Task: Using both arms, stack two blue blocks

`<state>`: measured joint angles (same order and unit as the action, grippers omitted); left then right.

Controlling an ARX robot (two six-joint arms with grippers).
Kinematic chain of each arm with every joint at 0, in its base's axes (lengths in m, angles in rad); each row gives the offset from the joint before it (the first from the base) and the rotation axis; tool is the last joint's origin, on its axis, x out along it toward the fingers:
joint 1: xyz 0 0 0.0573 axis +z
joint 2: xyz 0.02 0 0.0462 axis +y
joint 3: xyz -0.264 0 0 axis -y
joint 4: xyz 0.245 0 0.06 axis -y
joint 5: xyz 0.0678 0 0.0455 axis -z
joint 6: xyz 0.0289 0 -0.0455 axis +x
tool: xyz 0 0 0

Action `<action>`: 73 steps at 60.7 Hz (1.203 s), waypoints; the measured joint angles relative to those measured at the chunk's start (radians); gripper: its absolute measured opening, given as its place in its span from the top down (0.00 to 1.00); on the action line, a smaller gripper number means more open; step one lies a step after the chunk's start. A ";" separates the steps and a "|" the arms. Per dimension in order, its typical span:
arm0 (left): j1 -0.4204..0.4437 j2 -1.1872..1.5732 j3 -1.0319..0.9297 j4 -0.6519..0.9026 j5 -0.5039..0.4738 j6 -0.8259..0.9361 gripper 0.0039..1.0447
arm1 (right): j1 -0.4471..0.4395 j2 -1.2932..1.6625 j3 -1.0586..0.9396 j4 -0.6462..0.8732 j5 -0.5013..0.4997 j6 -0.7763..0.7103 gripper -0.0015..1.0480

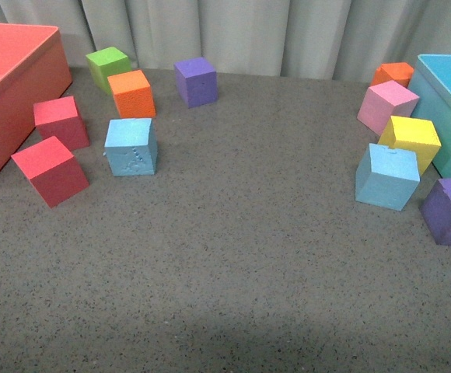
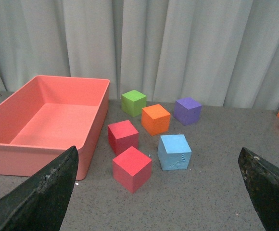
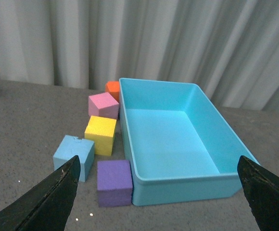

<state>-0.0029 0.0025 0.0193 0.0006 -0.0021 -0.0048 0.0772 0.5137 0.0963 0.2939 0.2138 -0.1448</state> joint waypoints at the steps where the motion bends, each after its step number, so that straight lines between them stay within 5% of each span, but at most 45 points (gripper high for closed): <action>1: 0.000 0.000 0.000 0.000 0.000 0.000 0.06 | 0.000 0.066 0.018 0.040 -0.008 0.008 0.09; 13: 0.000 0.000 0.000 0.000 0.000 0.000 0.06 | 0.031 0.657 0.284 0.161 -0.061 0.164 0.09; 27: 0.000 0.000 0.000 0.000 0.000 0.000 0.06 | 0.060 1.088 0.621 -0.043 -0.063 0.278 0.09; 50: 0.000 0.000 0.000 0.000 0.000 0.000 0.06 | 0.064 1.426 0.996 -0.402 -0.099 0.398 0.09; 73: 0.000 0.000 0.000 0.000 0.000 0.000 0.06 | 0.056 1.569 1.114 -0.467 -0.138 0.430 0.09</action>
<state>-0.0029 0.0025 0.0193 0.0006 -0.0025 -0.0048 0.1333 2.0830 1.2098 -0.1734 0.0761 0.2855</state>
